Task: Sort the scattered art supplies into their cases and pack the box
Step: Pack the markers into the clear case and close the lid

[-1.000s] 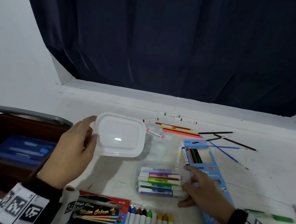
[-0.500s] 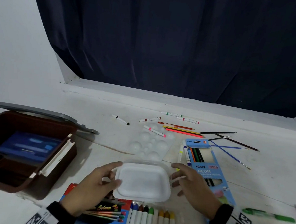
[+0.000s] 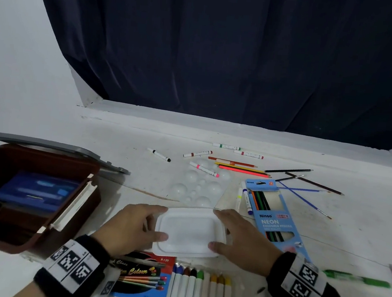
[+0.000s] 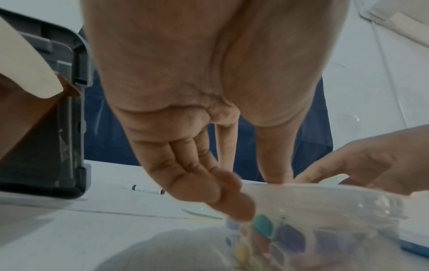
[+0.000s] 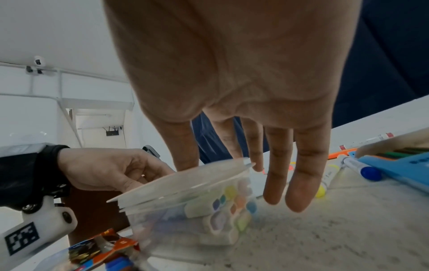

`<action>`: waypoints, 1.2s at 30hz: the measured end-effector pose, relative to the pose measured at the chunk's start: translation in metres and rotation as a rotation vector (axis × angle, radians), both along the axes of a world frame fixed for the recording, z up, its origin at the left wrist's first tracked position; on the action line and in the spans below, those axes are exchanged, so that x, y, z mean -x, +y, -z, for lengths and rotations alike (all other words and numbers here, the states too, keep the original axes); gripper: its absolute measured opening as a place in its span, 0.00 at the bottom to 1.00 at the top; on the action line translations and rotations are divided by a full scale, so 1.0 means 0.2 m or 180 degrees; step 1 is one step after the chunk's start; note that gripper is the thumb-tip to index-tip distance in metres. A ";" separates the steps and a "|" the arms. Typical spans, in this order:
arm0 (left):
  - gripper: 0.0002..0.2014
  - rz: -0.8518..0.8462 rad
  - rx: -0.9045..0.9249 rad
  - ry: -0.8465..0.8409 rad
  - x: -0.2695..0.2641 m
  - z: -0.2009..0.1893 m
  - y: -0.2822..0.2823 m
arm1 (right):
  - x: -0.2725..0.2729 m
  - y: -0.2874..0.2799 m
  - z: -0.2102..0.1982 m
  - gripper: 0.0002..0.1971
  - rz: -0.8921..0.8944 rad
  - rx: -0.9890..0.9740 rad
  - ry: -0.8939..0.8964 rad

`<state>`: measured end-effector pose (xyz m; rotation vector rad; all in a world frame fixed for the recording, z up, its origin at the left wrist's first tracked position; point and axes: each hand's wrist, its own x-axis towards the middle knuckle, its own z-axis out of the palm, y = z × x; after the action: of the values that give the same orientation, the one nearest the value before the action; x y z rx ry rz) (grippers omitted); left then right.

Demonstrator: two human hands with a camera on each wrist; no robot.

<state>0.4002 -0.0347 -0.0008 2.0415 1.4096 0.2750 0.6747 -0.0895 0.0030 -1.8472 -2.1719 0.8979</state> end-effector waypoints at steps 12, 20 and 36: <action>0.30 0.0074 -0.0204 0.0676 -0.04 -0.01 0.06 | 0.04 0.11 -0.05 0.47 -0.0302 0.0290 -0.0602; 0.27 -0.0020 0.0249 -0.0123 0.00 0.06 0.09 | 0.04 0.12 -0.02 0.47 -0.0097 0.0153 -0.0478; 0.31 -0.0172 0.1101 -0.0974 0.04 0.07 0.05 | -0.03 0.14 0.03 0.49 0.0352 0.0257 0.0608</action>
<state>0.3914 -0.0243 -0.0145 1.6069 1.2268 0.3259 0.6797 -0.0606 -0.0021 -1.8134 -1.9287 1.1033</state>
